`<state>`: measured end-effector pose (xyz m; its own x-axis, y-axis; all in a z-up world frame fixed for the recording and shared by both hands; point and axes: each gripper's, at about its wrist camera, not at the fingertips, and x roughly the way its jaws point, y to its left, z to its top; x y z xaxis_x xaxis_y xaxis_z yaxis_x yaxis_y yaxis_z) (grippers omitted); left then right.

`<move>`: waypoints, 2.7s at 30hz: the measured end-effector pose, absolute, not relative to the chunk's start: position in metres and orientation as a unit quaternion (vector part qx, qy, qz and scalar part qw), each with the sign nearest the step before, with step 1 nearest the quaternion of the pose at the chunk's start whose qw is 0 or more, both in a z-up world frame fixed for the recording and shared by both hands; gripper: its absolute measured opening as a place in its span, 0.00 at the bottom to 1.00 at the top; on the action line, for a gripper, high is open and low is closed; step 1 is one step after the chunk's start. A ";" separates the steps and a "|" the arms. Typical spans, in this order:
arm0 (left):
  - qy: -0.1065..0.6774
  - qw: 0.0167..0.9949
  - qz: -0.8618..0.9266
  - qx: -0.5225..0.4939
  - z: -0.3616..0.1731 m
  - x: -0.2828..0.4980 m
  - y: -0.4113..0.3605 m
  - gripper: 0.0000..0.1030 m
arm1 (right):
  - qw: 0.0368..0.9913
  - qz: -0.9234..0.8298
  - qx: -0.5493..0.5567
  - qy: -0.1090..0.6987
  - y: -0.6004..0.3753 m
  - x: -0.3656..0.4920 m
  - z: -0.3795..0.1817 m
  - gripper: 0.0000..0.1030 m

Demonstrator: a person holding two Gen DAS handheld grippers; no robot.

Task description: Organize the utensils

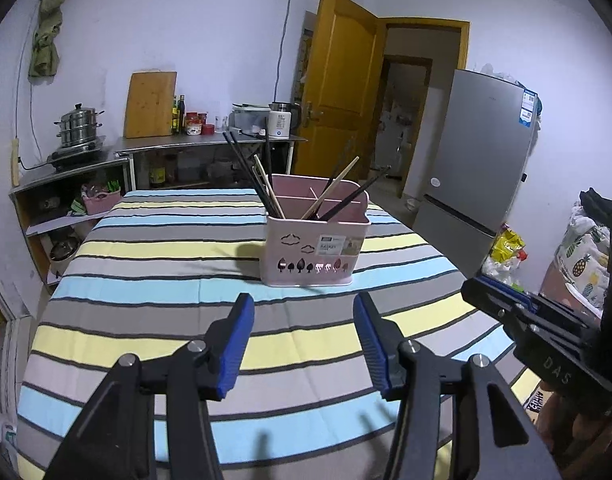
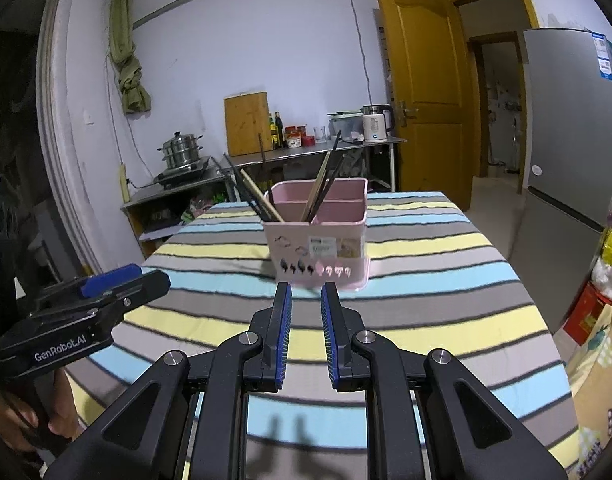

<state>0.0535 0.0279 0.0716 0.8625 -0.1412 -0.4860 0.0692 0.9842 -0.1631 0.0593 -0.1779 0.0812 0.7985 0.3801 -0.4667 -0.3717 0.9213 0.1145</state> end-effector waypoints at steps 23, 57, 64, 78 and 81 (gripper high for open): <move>0.257 0.962 -0.051 -0.075 0.051 0.030 0.020 0.52 | 0.948 0.196 0.006 0.252 -0.178 0.040 0.070 0.15; 0.262 0.960 -0.056 -0.076 0.050 0.027 0.012 0.52 | 0.946 0.199 0.002 0.255 -0.177 0.039 0.067 0.15; 0.263 0.960 -0.056 -0.076 0.049 0.027 0.011 0.54 | 0.946 0.198 0.002 0.256 -0.177 0.039 0.067 0.15; 0.264 0.960 -0.054 -0.075 0.048 0.026 0.012 0.54 | 0.946 0.199 0.001 0.256 -0.177 0.039 0.067 0.15; 0.263 0.960 -0.054 -0.075 0.047 0.026 0.012 0.54 | 0.946 0.199 0.002 0.257 -0.177 0.039 0.067 0.15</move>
<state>0.0256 0.0119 0.0473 0.8556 -0.1428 -0.4975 0.0644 0.9831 -0.1715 0.0390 -0.1766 0.0667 0.7892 0.3770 -0.4848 -0.3751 0.9210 0.1055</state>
